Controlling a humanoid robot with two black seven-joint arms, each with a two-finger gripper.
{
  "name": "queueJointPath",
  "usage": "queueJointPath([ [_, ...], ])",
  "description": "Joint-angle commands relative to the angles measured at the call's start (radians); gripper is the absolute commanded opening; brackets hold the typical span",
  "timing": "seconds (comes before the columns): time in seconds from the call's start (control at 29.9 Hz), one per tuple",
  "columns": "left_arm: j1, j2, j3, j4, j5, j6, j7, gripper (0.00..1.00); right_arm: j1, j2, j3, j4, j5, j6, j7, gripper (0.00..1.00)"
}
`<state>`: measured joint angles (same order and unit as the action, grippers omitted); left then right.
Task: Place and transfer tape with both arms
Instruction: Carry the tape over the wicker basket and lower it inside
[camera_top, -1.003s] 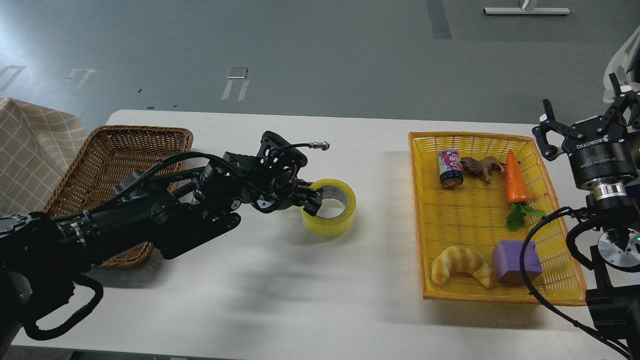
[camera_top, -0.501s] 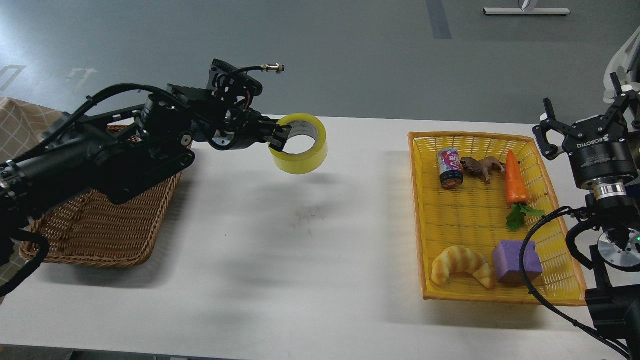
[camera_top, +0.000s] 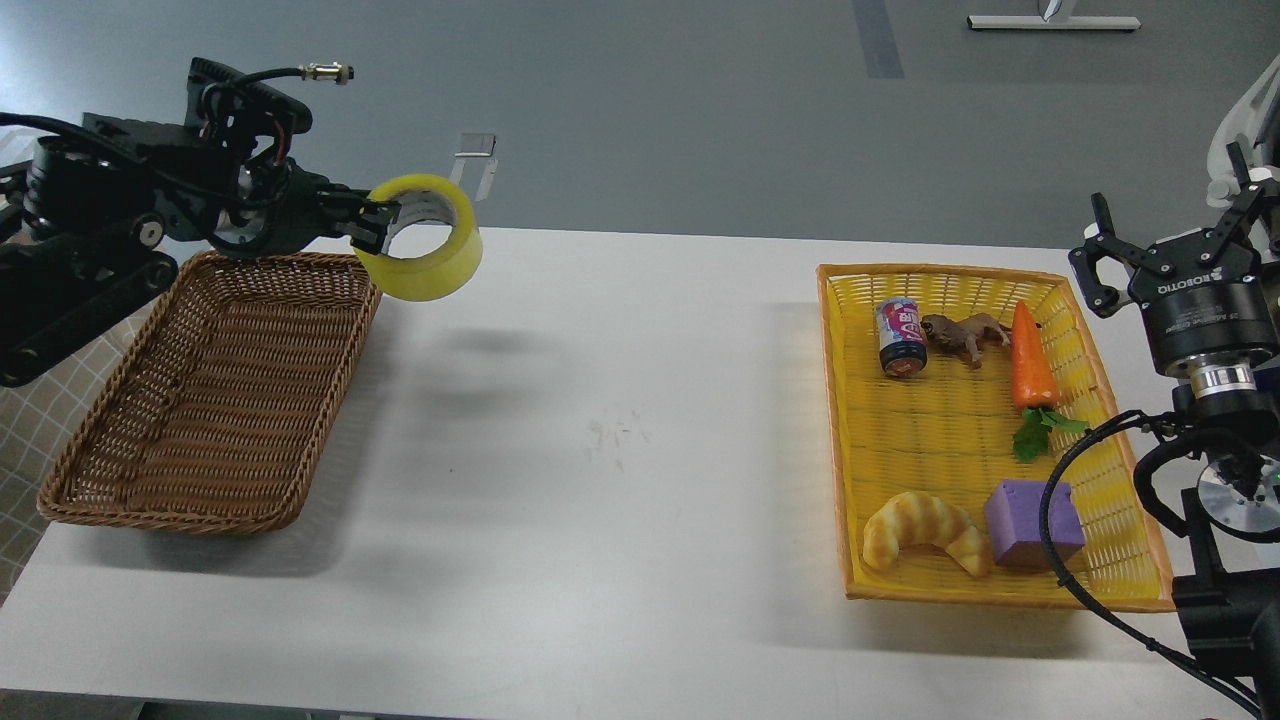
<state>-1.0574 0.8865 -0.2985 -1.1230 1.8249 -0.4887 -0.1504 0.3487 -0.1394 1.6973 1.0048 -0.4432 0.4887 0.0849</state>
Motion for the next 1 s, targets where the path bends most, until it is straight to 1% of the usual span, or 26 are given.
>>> queueJointPath([
  [0.0,0.025,0.045,0.001,0.000,-0.002,0.000,-0.006,0.00,0.001,0.001,-0.001,0.001,0.000,0.000,0.001,1.00],
  [0.13,0.083,0.100,0.001,0.000,-0.006,0.000,-0.011,0.00,0.001,0.001,0.001,0.000,0.000,0.000,0.001,1.00],
  [0.27,0.112,0.117,0.002,0.003,-0.025,0.000,-0.014,0.00,0.001,0.001,0.002,0.001,0.001,0.000,-0.001,1.00],
  [0.4,0.181,0.124,0.002,0.014,-0.050,0.041,-0.015,0.00,0.006,0.001,0.001,0.000,0.001,0.000,0.001,1.00],
  [0.5,0.209,0.126,0.002,0.026,-0.052,0.064,-0.015,0.00,0.003,0.000,0.001,-0.003,0.001,0.000,0.001,1.00],
  [0.57,0.226,0.123,0.002,0.052,-0.052,0.091,-0.024,0.00,0.003,0.000,0.001,-0.003,0.001,0.000,-0.001,1.00],
  [0.6,0.238,0.121,0.002,0.067,-0.052,0.105,-0.037,0.00,0.003,0.001,0.001,-0.003,0.001,0.000,0.001,1.00],
  [0.7,0.247,0.118,0.002,0.089,-0.055,0.119,-0.046,0.00,0.004,0.001,0.001,-0.003,0.001,0.000,-0.001,1.00],
  [0.97,0.290,0.118,0.004,0.112,-0.108,0.148,-0.051,0.00,0.001,0.001,0.001,-0.002,0.001,0.000,-0.001,1.00],
])
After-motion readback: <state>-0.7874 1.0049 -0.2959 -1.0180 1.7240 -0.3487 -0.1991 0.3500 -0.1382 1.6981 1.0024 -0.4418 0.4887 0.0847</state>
